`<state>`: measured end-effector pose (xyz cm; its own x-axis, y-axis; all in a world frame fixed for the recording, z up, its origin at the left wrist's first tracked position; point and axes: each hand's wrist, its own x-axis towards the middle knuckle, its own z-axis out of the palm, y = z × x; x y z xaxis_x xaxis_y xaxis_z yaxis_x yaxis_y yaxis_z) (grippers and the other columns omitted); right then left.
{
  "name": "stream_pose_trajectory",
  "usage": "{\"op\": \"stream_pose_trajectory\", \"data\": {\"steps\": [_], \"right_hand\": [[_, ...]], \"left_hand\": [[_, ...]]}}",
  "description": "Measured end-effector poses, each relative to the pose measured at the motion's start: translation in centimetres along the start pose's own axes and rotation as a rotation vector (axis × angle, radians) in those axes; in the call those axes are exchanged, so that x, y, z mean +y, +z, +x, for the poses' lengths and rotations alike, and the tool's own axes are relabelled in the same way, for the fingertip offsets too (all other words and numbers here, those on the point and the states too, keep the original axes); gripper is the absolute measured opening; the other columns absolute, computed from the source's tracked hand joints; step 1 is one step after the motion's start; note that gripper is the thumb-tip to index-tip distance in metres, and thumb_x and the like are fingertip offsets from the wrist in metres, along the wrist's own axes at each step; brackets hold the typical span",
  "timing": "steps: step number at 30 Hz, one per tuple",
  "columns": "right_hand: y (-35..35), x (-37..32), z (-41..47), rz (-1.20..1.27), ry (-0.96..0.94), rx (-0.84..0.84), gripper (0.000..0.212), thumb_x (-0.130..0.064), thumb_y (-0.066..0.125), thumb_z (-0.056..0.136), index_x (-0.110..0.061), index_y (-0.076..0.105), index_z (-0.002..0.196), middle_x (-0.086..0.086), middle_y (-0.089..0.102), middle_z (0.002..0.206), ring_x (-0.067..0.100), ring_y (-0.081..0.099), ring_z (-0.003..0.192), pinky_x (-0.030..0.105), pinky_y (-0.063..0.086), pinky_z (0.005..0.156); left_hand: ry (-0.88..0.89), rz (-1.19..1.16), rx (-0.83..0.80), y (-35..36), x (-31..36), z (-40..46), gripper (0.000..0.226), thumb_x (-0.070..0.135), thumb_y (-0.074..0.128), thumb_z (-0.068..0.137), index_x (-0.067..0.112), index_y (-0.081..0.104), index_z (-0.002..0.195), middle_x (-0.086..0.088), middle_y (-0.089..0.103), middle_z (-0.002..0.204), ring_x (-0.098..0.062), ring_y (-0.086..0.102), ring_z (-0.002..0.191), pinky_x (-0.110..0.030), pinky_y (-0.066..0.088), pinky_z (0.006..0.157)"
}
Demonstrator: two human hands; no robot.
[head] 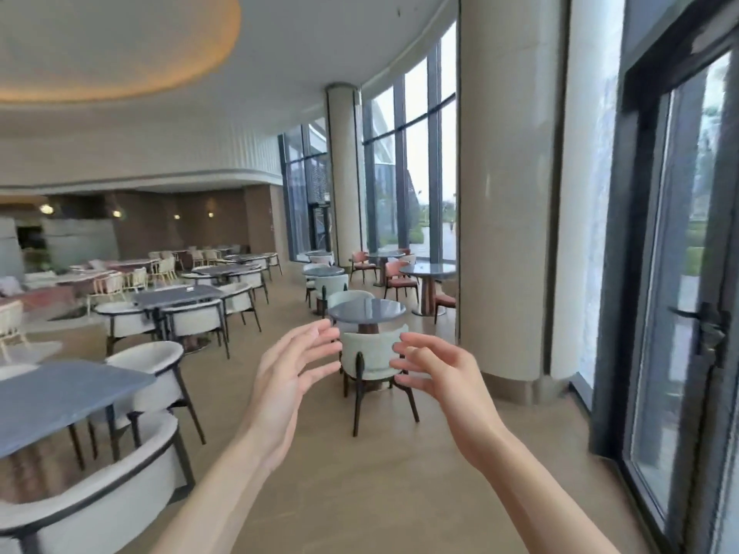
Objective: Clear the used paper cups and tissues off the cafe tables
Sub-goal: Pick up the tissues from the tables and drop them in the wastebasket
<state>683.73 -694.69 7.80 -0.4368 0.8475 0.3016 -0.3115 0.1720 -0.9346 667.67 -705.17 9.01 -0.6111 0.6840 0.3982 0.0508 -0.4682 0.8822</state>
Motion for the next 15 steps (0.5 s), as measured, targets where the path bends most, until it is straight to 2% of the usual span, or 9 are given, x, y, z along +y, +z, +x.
{"op": "stream_pose_trajectory", "data": {"steps": [7, 9, 15], "right_hand": [[0.9, 1.1, 9.9, -0.008, -0.054, -0.084, 0.019, -0.017, 0.062, 0.096, -0.017, 0.071, 0.113, 0.004, 0.076, 0.111, 0.018, 0.073, 0.101, 0.041, 0.057, 0.098], [0.6, 1.4, 13.3, 0.02, -0.073, -0.12, 0.029, -0.024, 0.068, 0.088, -0.015, 0.069, 0.115, 0.007, 0.075, 0.113, 0.02, 0.073, 0.101, 0.039, 0.058, 0.096], [-0.7, 2.3, 25.0, 0.063, -0.074, -0.18, 0.022, -0.012, 0.058, 0.098, -0.01, 0.069, 0.116, 0.01, 0.075, 0.111, 0.02, 0.074, 0.099, 0.031, 0.06, 0.087]], "left_hand": [[0.039, 0.02, 0.046, 2.1, -2.6, 8.2, 0.026, 0.017, 0.048, 0.103, 0.007, 0.069, 0.116, -0.011, 0.076, 0.11, -0.026, 0.071, 0.107, -0.049, 0.054, 0.097], [0.049, 0.021, 0.05, 3.3, -3.7, 11.1, 0.026, 0.019, 0.05, 0.103, 0.007, 0.069, 0.116, -0.012, 0.076, 0.11, -0.026, 0.071, 0.107, -0.049, 0.054, 0.097], [0.057, 0.024, 0.125, 6.5, -6.7, 21.0, 0.028, 0.018, 0.049, 0.104, 0.003, 0.07, 0.114, -0.015, 0.075, 0.111, -0.03, 0.071, 0.107, -0.049, 0.055, 0.096]]}}
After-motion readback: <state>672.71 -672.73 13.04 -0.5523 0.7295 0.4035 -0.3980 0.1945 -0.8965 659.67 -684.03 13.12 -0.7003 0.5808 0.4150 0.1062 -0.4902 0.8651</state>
